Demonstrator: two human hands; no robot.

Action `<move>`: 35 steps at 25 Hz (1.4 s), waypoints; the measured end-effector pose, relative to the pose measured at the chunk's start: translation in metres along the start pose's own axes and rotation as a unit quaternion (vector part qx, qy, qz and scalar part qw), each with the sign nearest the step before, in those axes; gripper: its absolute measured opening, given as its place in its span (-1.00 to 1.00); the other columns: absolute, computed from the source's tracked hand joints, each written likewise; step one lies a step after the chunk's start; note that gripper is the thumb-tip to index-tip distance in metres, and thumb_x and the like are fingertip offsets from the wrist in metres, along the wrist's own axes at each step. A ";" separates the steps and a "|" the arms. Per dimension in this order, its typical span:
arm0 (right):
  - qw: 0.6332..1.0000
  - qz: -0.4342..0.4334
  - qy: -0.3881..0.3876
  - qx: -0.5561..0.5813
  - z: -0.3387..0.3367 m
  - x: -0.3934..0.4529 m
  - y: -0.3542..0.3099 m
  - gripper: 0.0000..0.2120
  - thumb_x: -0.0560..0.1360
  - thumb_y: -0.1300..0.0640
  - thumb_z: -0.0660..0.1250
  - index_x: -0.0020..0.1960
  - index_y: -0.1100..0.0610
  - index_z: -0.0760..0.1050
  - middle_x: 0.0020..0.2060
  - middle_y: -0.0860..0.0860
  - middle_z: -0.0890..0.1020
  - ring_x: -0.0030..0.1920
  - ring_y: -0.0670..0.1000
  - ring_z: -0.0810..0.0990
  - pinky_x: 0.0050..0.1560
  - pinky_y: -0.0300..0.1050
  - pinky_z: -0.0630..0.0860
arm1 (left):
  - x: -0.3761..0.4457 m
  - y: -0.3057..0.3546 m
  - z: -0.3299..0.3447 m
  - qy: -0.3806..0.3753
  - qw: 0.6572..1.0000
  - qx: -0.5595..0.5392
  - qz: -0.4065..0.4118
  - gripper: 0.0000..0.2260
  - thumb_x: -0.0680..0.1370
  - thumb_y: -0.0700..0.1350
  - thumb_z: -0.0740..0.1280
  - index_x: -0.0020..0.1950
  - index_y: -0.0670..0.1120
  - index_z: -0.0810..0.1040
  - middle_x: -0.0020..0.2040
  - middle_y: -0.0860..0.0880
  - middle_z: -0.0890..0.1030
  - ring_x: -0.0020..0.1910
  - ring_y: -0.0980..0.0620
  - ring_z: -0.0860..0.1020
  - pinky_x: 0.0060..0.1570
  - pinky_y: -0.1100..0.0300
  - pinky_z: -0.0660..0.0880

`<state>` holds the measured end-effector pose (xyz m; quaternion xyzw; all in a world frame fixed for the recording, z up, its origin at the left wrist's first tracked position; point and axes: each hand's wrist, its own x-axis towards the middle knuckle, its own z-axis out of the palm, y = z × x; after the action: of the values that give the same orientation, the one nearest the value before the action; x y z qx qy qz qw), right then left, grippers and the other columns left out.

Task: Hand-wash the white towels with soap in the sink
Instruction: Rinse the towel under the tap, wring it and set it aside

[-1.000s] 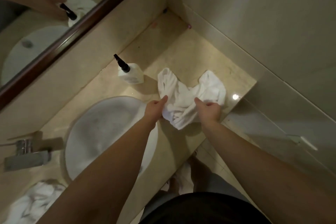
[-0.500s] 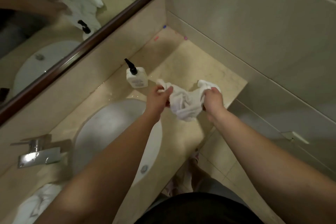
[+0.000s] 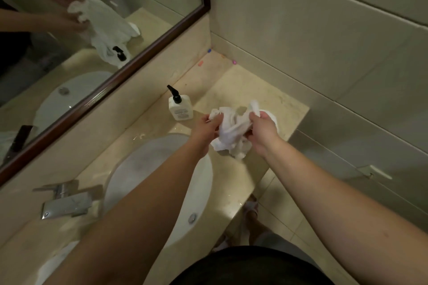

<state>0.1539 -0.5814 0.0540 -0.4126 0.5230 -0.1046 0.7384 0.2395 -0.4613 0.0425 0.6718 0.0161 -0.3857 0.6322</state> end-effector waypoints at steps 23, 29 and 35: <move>0.976 -0.011 0.039 -0.213 -0.064 -0.024 0.092 -0.91 0.50 0.15 0.35 -0.09 0.18 0.56 -0.14 0.12 0.66 -0.11 0.11 0.59 -0.16 -0.10 0.47 | -0.052 -0.093 -0.021 -0.012 0.976 0.216 -0.032 -0.73 0.52 -0.08 0.47 0.06 -0.10 0.42 -0.07 -0.08 0.49 -0.11 -0.02 0.47 -0.08 0.09 0.49; 0.949 -0.011 0.032 -0.315 -0.074 -0.003 0.110 -0.65 0.54 0.05 0.34 -0.39 0.11 0.40 -0.45 -0.02 0.43 -0.38 -0.01 0.40 -0.34 -0.11 0.34 | -0.039 -0.135 -0.026 0.052 0.982 0.127 -0.133 -0.72 0.58 0.06 0.38 0.06 -0.14 0.46 0.05 -0.12 0.55 0.00 -0.07 0.53 -0.01 0.05 0.53; 0.864 -0.122 0.074 -0.483 -0.062 0.038 0.098 -0.65 0.59 0.02 0.24 -0.33 0.15 0.43 -0.35 0.04 0.52 -0.32 0.04 0.46 -0.27 -0.11 0.30 | -0.009 -0.137 -0.021 0.099 0.955 0.224 -0.167 -0.52 0.59 0.09 0.34 0.41 -0.08 0.29 0.22 -0.11 0.50 0.09 -0.11 0.54 0.02 0.07 0.48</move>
<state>0.0897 -0.5718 -0.0498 -0.7697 0.5061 0.0418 0.3869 0.1739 -0.4117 -0.0698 0.8188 0.1037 -0.4111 0.3871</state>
